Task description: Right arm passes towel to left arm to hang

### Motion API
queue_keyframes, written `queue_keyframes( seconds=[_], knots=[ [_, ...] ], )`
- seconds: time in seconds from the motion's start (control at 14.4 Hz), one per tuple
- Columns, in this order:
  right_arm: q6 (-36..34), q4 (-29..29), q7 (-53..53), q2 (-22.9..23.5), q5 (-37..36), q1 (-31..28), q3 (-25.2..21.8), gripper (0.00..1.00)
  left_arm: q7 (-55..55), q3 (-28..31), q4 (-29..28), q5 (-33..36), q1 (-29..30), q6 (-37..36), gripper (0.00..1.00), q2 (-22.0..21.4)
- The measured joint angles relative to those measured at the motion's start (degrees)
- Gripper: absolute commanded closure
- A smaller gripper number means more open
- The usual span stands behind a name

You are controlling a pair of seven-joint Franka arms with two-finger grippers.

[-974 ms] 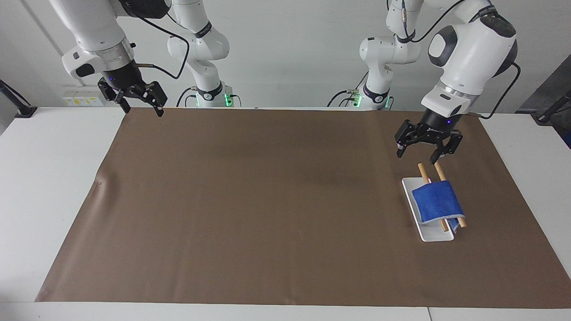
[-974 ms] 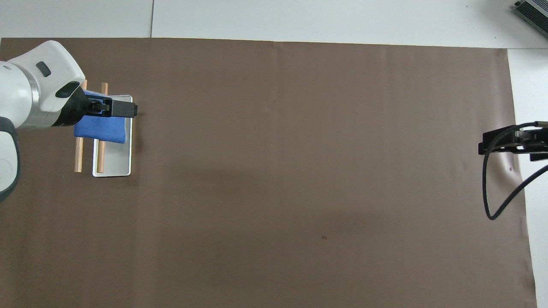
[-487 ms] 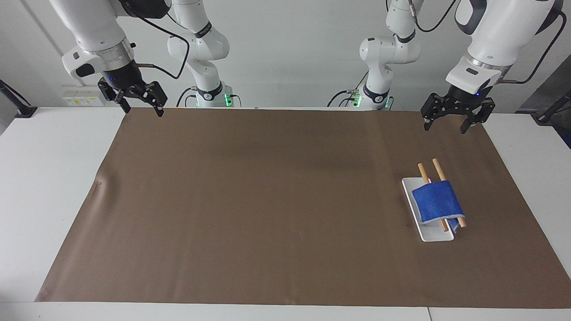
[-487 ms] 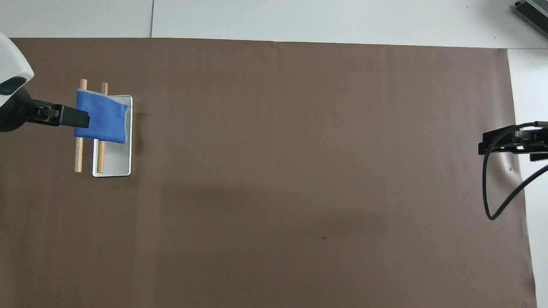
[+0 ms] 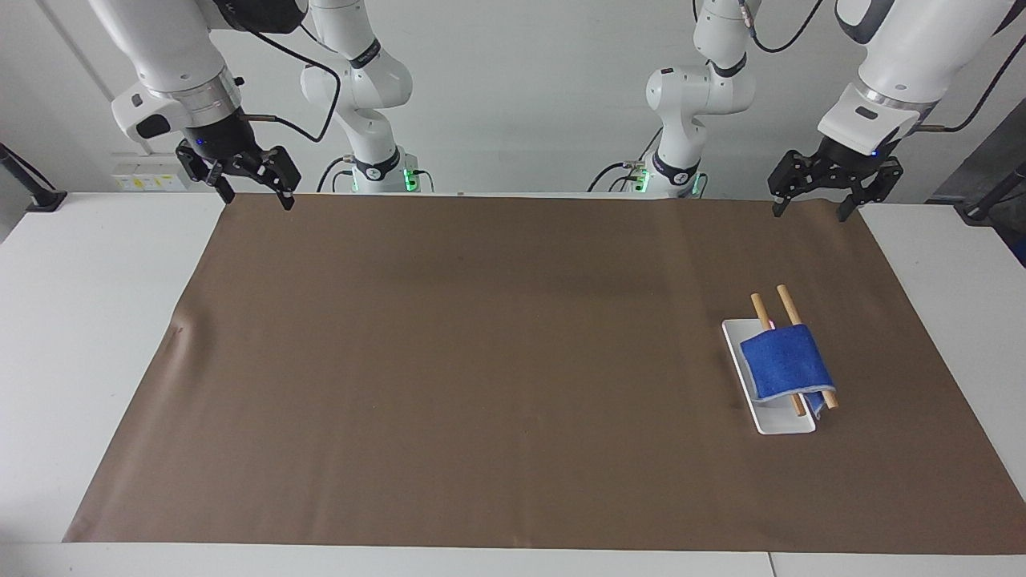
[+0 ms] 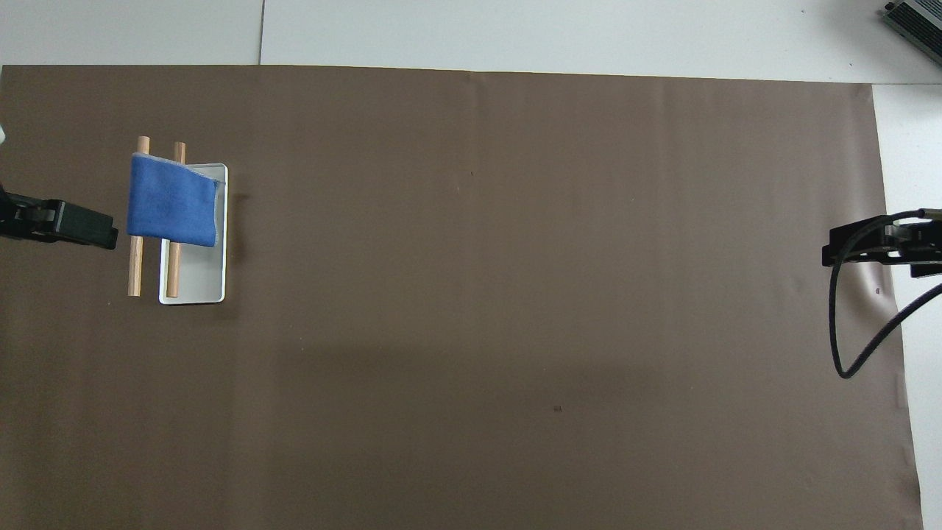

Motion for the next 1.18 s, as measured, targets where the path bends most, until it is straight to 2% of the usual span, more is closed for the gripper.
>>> queue_keyframes(
  seconds=[1.18],
  knots=[
    [0.0,-0.1,0.0,0.0,0.0,0.0,0.0,0.0,0.0,-0.1,0.2,-0.7,1.4,-2.7,0.0,-1.8]
  ],
)
